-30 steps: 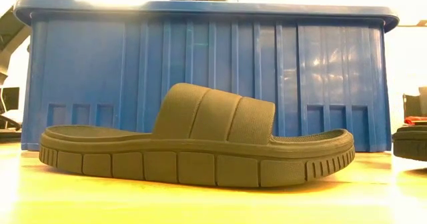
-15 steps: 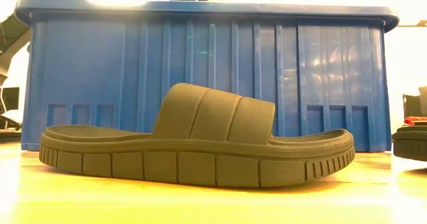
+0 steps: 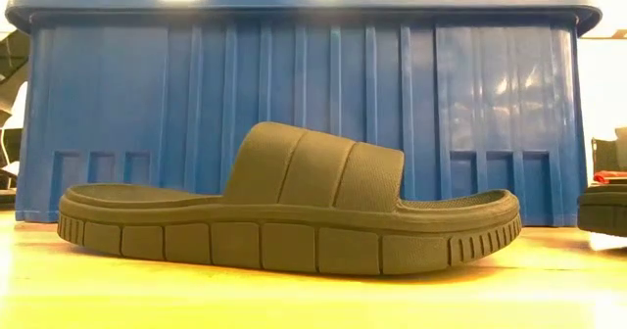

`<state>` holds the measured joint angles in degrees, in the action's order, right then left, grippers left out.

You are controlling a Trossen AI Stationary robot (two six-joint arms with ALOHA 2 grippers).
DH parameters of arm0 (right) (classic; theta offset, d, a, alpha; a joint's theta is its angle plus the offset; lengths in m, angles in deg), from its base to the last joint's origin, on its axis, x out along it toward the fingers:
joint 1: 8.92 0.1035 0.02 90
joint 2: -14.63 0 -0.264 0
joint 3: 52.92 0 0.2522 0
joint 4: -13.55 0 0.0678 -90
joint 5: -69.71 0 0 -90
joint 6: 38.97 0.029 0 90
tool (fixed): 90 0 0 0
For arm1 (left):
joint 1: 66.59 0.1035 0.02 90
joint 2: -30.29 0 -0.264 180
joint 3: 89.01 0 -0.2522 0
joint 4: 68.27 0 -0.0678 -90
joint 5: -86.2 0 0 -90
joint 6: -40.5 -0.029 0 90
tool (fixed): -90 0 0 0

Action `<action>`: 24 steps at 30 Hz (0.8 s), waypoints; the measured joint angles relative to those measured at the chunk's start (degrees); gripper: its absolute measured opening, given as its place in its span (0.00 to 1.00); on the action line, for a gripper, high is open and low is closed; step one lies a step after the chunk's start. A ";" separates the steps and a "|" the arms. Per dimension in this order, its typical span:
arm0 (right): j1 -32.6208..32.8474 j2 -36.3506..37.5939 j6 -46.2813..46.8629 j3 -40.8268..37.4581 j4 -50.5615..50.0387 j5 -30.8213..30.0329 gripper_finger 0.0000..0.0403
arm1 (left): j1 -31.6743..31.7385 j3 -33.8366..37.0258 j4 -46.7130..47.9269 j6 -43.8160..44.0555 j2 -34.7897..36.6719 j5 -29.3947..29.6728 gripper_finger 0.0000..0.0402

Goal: Pick and place slides into bin
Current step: Put the pink slipper into the blue bin

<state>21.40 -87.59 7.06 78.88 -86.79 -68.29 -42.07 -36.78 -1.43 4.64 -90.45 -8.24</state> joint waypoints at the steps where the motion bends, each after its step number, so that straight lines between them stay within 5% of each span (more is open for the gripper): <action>1: 0.00 0.00 0.01 0.00 0.02 -0.01 0.02 | -0.01 0.17 -0.45 -0.01 0.07 0.12 0.00; 24: 0.00 0.00 0.01 -0.52 0.00 -0.05 0.02 | 0.04 9.05 -12.38 -0.53 0.41 9.79 0.00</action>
<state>21.40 -87.59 7.07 78.35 -86.80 -68.34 -42.04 -27.72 -13.81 4.11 -90.04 1.55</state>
